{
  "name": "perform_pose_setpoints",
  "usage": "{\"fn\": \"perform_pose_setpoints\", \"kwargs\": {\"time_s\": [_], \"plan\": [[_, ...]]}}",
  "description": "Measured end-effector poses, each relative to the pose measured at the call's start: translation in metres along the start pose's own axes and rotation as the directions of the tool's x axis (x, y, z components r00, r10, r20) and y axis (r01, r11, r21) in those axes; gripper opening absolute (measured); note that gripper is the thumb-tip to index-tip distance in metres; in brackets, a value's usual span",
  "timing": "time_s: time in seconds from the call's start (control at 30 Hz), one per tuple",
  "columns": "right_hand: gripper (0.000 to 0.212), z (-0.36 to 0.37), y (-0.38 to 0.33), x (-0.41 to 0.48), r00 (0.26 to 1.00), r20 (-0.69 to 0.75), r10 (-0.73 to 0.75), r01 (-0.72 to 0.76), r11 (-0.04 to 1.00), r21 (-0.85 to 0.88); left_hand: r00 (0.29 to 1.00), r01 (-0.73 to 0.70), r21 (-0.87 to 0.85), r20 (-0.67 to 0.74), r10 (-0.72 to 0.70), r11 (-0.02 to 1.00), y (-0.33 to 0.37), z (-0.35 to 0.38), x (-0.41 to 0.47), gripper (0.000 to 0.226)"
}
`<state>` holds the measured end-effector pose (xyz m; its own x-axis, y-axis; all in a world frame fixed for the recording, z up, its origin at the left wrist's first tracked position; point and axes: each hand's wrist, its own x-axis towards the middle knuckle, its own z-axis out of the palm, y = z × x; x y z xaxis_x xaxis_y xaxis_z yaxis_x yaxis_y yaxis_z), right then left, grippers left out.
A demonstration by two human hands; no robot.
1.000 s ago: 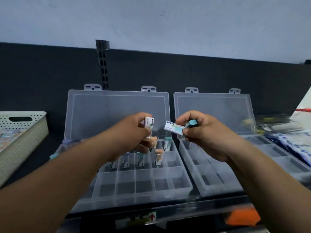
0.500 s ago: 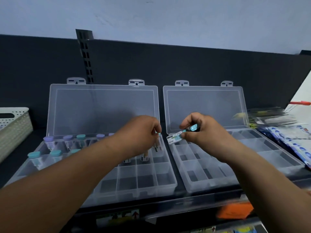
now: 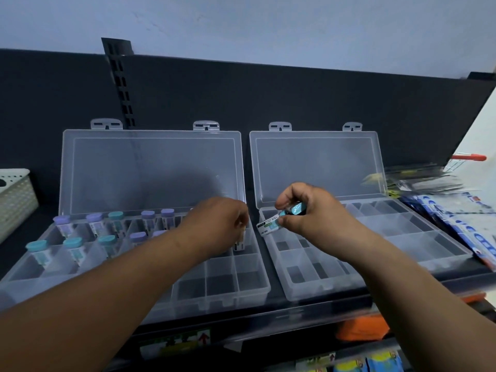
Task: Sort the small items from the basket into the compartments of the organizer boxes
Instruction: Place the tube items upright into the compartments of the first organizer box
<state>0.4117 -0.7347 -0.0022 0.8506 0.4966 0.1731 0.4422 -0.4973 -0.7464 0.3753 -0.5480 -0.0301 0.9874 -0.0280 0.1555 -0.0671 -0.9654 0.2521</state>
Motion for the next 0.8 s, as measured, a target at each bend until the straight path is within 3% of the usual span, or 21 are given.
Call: {"fn": "perform_pose_setpoints", "kwargs": {"time_s": [0.13,0.3,0.43,0.57,0.63,0.7,0.8], "plan": [[0.021,0.002,-0.005,0.0,1.0,0.0,-0.018,0.018,0.999,0.026,0.998,0.011,-0.057,-0.06,-0.015,0.998,0.004,-0.011,-0.006,0.038],[0.02,-0.001,-0.022,-0.004,1.0,0.013,0.004,-0.008,0.956,0.292,1.0,0.013,-0.46,-0.006,-0.017,0.888,0.029,-0.036,-0.029,0.039],[0.019,0.004,-0.035,-0.006,0.995,0.094,0.044,-0.091,0.808,0.583,0.992,-0.033,-0.554,-0.121,-0.041,0.832,0.03,-0.042,-0.037,0.022],[0.01,0.0,-0.041,-0.006,0.979,0.179,0.092,-0.199,0.586,0.785,0.994,0.072,-0.751,-0.001,-0.11,0.656,0.019,-0.051,-0.046,0.012],[0.007,-0.001,-0.041,-0.007,0.978,0.188,0.088,-0.201,0.635,0.746,0.987,0.153,-0.791,0.097,-0.125,0.593,0.015,-0.054,-0.052,0.015],[0.009,0.002,-0.039,-0.008,0.983,0.172,0.057,-0.156,0.749,0.644,0.977,0.214,-0.816,0.165,-0.137,0.537,0.013,-0.057,-0.057,0.016],[0.014,0.007,-0.033,-0.009,0.99,0.138,-0.013,-0.056,0.872,0.486,0.979,0.196,-0.824,0.132,-0.157,0.531,0.007,-0.055,-0.062,0.022]]}}
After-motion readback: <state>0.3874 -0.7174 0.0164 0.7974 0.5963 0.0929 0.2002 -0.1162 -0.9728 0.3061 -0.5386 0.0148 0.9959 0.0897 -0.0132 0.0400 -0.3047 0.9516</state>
